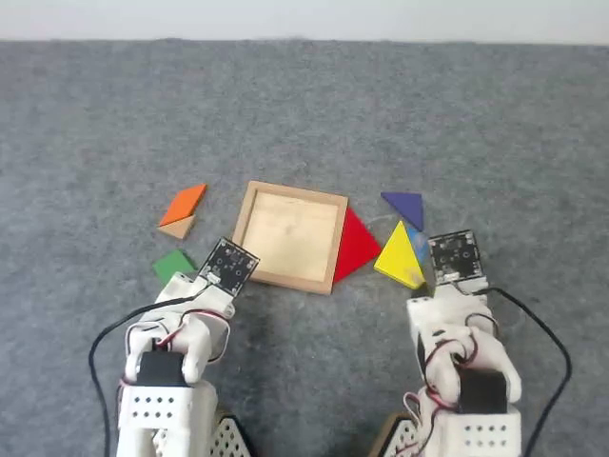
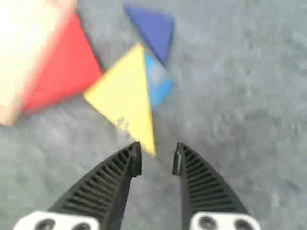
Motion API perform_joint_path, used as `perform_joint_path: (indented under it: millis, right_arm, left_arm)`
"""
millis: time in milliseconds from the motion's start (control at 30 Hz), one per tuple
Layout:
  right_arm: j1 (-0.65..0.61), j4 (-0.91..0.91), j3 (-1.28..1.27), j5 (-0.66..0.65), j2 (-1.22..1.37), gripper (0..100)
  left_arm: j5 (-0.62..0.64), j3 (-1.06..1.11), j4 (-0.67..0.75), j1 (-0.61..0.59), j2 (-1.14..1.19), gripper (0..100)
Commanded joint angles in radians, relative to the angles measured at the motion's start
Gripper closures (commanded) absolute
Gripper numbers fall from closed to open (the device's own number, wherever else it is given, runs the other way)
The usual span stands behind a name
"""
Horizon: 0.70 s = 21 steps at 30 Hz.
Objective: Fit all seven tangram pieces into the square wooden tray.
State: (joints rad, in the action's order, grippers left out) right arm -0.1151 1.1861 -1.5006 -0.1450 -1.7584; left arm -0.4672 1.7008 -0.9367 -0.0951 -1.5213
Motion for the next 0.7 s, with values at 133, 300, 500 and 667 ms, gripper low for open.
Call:
perform_joint_path:
  millis: [133, 300, 500, 667]
  right_arm:
    - [-0.170, -0.024, 0.149, 0.063, 0.116, 81.2]
    - [-0.176, -0.048, 0.315, 0.124, 0.455, 76.0]
    - [-0.176, -0.024, 0.588, 0.181, 0.977, 75.7]
    - [-0.170, 0.001, 0.704, 0.180, 1.299, 75.7]
  left_arm:
    - [-0.006, -0.010, -0.003, 0.005, -0.011, 98]
    - [-0.006, -0.010, -0.003, 0.005, -0.011, 98]
    - [-0.006, -0.010, -0.003, 0.005, -0.011, 98]
    - [-0.006, -0.010, -0.003, 0.005, -0.011, 98]
